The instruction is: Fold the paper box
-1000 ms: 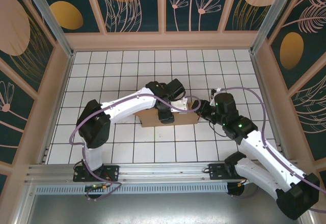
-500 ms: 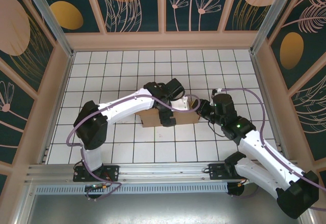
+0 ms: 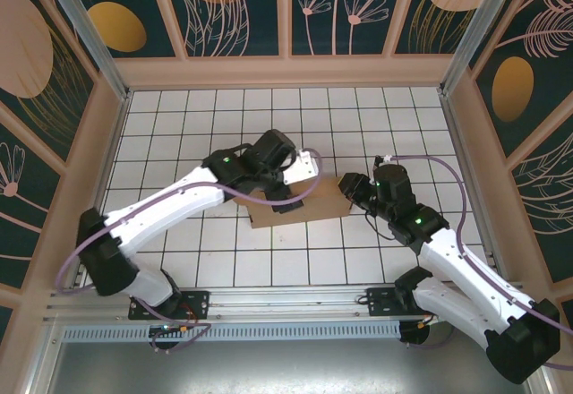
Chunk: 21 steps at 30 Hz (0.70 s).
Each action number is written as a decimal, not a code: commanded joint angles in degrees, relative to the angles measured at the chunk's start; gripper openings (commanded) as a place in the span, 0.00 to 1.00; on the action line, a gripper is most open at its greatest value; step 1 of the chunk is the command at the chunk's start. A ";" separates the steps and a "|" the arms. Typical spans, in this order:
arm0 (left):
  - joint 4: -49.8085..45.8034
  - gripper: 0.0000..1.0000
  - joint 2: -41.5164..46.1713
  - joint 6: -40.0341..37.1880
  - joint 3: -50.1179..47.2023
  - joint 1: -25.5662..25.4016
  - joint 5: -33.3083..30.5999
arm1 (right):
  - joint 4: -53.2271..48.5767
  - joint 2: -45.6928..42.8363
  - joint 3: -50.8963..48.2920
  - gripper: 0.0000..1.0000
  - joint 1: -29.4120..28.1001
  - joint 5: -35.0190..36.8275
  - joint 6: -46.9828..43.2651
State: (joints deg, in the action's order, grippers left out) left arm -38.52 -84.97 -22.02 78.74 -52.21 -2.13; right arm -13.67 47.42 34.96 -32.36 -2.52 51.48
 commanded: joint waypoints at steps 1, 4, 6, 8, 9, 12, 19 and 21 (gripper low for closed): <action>7.43 0.99 5.13 8.93 -4.17 0.70 -6.84 | -3.95 0.88 -1.39 0.26 -0.34 3.14 0.63; 10.67 0.99 10.01 20.80 -6.36 1.30 -12.79 | -4.09 1.22 -1.00 0.26 -0.31 2.97 0.55; 11.20 0.98 12.38 27.29 -6.64 1.96 -15.37 | -4.39 1.31 -0.69 0.26 -0.41 2.96 0.46; 11.46 0.99 14.84 35.07 -7.86 2.82 -16.13 | -4.64 1.09 -0.84 0.26 -0.49 3.05 0.56; 11.20 0.99 16.15 39.86 -8.62 3.50 -15.74 | -4.66 0.96 -1.01 0.26 -0.53 3.12 0.47; 10.65 0.98 20.04 53.44 -11.82 6.42 -12.43 | -5.27 1.10 -0.80 0.27 -0.52 3.14 0.11; 7.40 0.98 26.14 70.35 -18.03 12.31 -2.90 | -4.95 2.30 -0.71 0.27 -0.86 3.00 -0.11; 7.42 0.98 26.93 73.96 -20.25 12.83 0.73 | -5.14 2.54 -0.60 0.27 -1.44 3.14 -0.11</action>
State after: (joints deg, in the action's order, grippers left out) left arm -29.82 -59.07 41.47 60.84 -40.29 -7.53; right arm -13.30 48.25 35.09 -32.88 -1.78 51.51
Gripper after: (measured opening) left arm 0.985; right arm 0.270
